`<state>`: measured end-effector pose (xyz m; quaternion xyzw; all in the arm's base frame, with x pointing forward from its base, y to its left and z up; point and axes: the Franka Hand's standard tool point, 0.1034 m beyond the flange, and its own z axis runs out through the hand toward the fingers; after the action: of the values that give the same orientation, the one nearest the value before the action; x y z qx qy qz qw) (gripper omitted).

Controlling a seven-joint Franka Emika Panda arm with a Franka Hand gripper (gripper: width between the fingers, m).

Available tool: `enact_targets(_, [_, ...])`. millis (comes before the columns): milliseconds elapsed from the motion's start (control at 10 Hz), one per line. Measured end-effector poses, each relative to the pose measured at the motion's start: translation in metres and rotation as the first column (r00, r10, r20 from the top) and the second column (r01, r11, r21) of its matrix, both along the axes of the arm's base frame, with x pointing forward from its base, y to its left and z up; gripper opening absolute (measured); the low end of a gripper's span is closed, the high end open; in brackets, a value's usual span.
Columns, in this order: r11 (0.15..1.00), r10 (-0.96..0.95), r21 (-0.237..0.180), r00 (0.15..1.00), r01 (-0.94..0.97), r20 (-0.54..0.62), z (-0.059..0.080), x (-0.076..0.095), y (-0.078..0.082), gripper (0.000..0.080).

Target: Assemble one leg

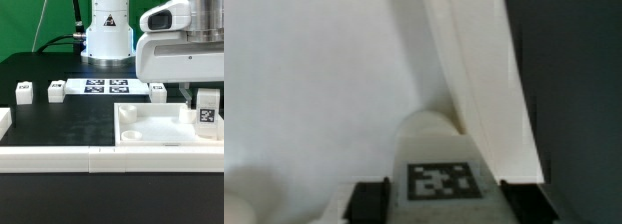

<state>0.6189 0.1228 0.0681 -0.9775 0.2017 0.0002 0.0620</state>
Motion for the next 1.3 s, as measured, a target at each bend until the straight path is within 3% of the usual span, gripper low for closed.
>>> enact_targets(300, [0.943,-0.330,0.027,0.944,0.331,-0.018,-0.001,0.001,0.004,0.0294])
enact_targets(500, [0.827,-0.561,0.026,0.827,0.562,-0.048,-0.002,0.001,0.010,0.0294])
enact_targets(800, [0.698,-0.711,0.034,0.697,0.716,-0.090,-0.002,0.001,0.013,0.0294])
enact_targets(900, [0.698,-0.711,0.034,0.698,0.715,-0.090,-0.002,0.001,0.013,0.0389])
enact_targets(1000, [0.740,-0.667,0.038,0.740,0.671,-0.080,-0.002,0.001,0.012,0.0389])
enact_targets(1100, [0.776,-0.626,0.043,0.776,0.630,-0.072,-0.002,0.002,0.008,0.0559])
enact_targets(1200, [0.803,-0.592,0.046,0.804,0.595,-0.066,0.000,0.004,0.007,0.0633])
enact_targets(1300, [0.877,-0.477,0.042,0.878,0.478,-0.043,0.001,0.005,0.006,0.0645])
